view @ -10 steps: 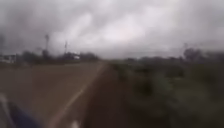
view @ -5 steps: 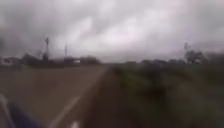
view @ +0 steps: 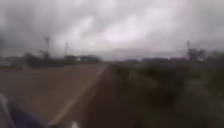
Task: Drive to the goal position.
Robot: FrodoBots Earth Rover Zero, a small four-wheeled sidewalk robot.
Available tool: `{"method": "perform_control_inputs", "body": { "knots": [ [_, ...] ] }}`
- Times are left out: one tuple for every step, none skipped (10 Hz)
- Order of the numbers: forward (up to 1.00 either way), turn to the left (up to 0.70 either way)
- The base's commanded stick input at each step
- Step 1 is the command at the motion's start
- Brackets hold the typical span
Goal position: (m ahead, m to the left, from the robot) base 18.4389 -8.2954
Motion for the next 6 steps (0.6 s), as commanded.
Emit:
{"method": "perform_control_inputs", "body": {
  "knots": [
    [0.7, 0.0],
    [0.7, 0.0],
    [0.7, 0.0],
    [0.7, 0.0],
    [0.7, 0.0],
    [0.7, 0.0]
  ]
}}
